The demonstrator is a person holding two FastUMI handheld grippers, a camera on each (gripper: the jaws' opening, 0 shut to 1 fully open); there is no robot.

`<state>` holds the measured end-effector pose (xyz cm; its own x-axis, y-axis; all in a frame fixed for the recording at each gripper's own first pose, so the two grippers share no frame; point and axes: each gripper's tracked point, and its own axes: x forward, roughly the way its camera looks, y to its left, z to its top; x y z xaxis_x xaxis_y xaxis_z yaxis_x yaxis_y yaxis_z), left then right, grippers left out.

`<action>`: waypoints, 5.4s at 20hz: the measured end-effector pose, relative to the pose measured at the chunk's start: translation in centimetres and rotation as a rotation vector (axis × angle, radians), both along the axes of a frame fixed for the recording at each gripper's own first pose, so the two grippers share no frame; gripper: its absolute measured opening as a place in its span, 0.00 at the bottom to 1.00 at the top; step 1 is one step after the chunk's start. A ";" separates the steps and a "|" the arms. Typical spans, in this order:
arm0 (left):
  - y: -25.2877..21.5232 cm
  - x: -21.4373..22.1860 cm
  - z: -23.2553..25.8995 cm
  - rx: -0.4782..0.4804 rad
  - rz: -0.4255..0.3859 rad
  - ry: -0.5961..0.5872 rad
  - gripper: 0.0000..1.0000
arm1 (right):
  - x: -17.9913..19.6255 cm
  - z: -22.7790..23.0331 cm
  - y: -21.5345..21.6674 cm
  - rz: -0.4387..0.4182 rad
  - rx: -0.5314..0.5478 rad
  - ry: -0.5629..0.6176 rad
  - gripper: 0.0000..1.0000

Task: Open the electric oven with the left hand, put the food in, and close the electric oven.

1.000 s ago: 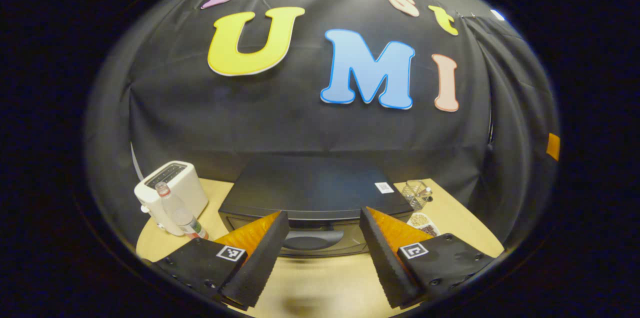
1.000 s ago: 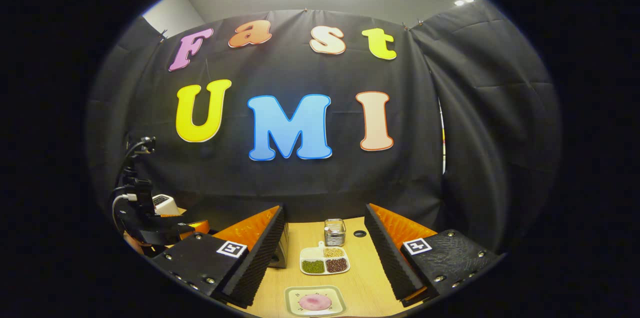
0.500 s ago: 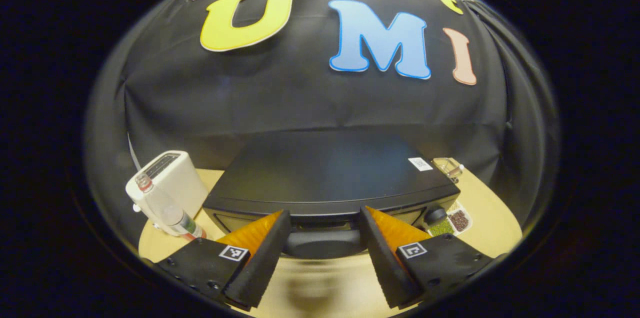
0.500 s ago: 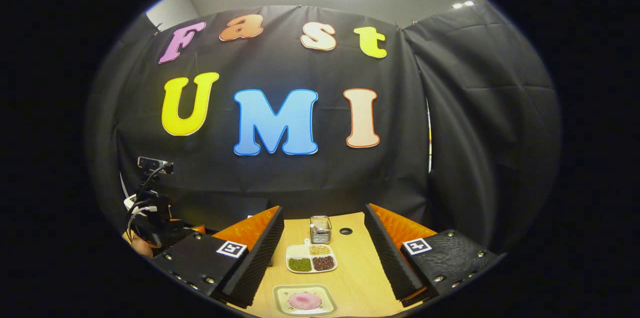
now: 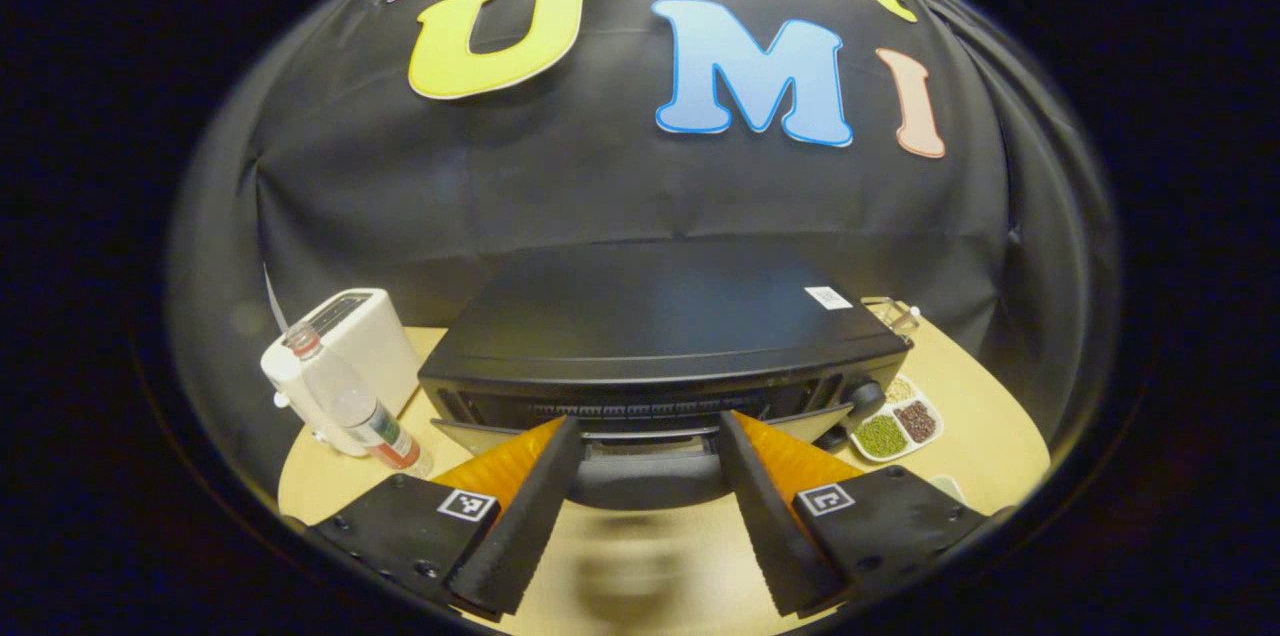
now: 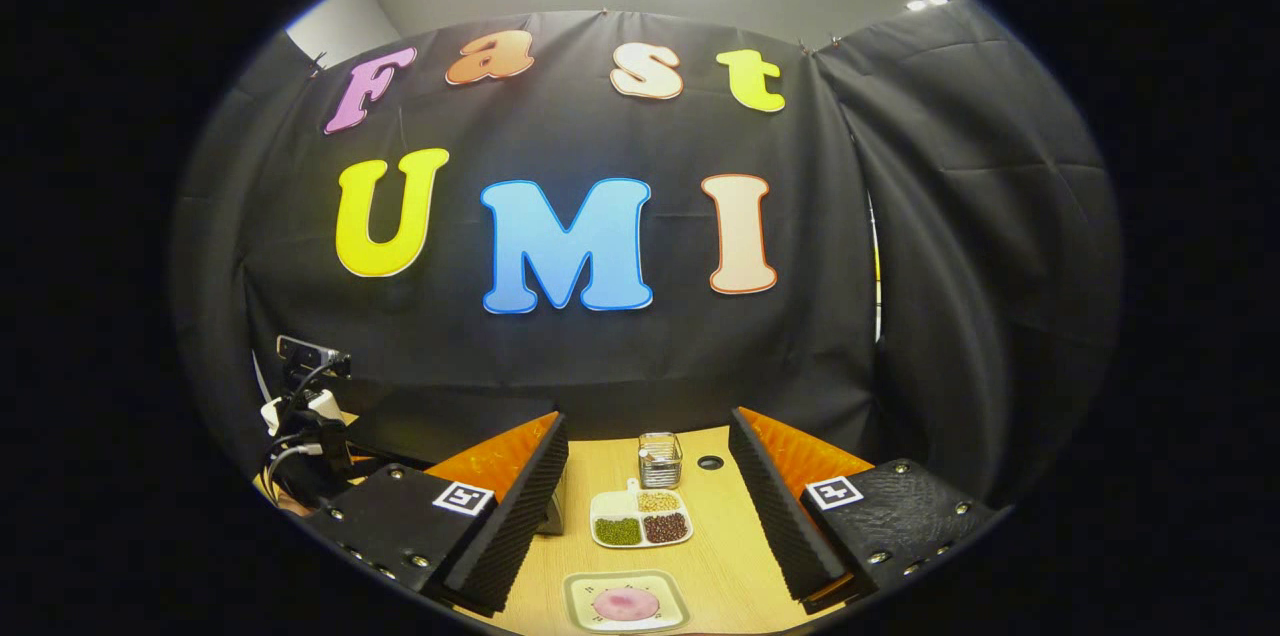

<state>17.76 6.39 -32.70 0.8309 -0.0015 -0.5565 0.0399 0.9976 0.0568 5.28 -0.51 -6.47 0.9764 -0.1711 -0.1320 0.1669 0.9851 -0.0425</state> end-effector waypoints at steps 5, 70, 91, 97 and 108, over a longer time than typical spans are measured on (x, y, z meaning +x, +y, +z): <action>-0.1 -3.3 -1.2 0.005 0.000 0.037 0.89 | -0.7 0.0 0.1 0.018 -0.003 0.008 0.98; 7.2 -14.0 22.8 -0.113 0.201 -0.376 0.93 | -1.9 -37.7 -5.9 0.117 0.135 1.264 0.57; 4.5 -13.6 25.9 -0.098 0.158 -0.406 0.98 | -3.4 -37.2 -5.2 0.103 0.885 1.020 0.00; 4.2 -13.9 26.5 -0.087 0.152 -0.406 0.98 | -4.2 -37.0 -4.9 0.094 1.073 0.900 0.01; 4.5 -13.8 27.7 -0.096 0.132 -0.438 0.97 | -6.6 -33.6 -2.6 0.044 1.212 0.762 0.00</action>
